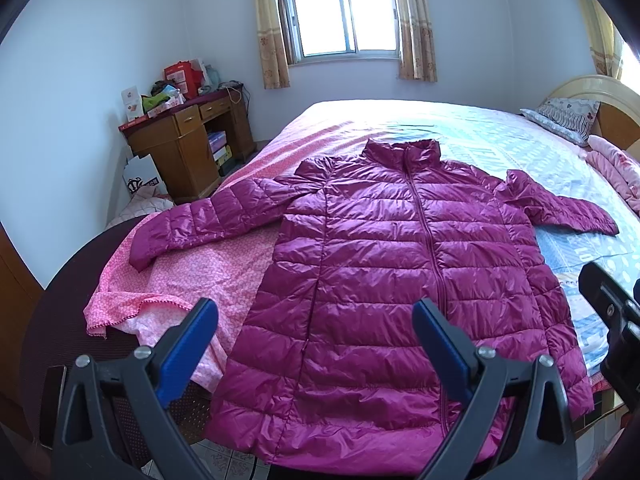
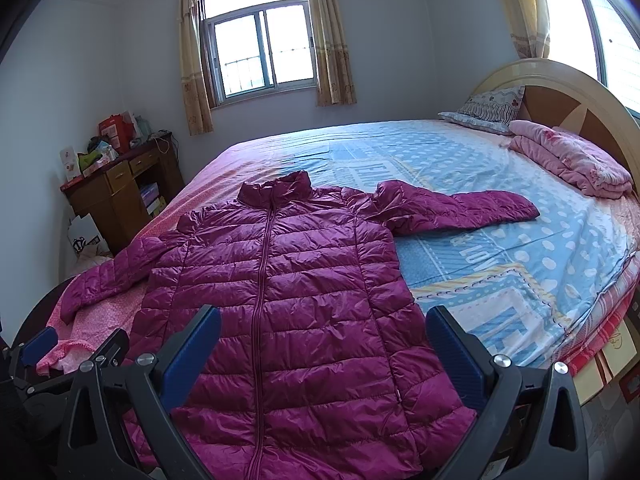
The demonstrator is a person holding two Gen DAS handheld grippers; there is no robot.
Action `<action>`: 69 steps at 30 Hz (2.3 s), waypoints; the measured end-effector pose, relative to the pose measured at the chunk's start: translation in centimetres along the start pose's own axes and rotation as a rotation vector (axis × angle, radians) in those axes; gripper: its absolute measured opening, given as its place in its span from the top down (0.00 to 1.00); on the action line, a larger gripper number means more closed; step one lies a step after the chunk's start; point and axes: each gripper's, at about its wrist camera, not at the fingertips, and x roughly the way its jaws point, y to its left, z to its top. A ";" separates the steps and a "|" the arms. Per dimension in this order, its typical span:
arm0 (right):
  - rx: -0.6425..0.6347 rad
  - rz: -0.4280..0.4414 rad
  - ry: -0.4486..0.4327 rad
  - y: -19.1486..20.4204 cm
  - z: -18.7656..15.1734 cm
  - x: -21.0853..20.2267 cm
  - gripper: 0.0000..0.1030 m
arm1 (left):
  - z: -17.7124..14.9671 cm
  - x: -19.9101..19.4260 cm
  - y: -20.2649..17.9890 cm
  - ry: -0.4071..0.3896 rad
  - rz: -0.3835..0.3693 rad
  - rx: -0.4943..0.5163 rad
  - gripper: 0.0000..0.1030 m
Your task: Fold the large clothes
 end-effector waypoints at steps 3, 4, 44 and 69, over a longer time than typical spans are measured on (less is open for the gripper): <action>0.001 0.000 0.000 0.0 0.0 0.0 0.01 | 0.0 0.0 0.0 0.002 0.000 0.001 0.03; 0.001 0.000 0.000 -0.1 0.0 0.0 0.01 | 0.1 0.0 0.0 0.002 -0.001 0.000 0.03; 0.172 -0.020 0.225 -7.4 -0.6 10.7 0.01 | 1.2 11.3 -0.4 0.226 -0.109 -0.047 0.03; 0.841 -0.348 0.080 -42.7 9.9 26.8 0.33 | 5.0 25.4 1.6 0.177 0.053 -0.216 0.00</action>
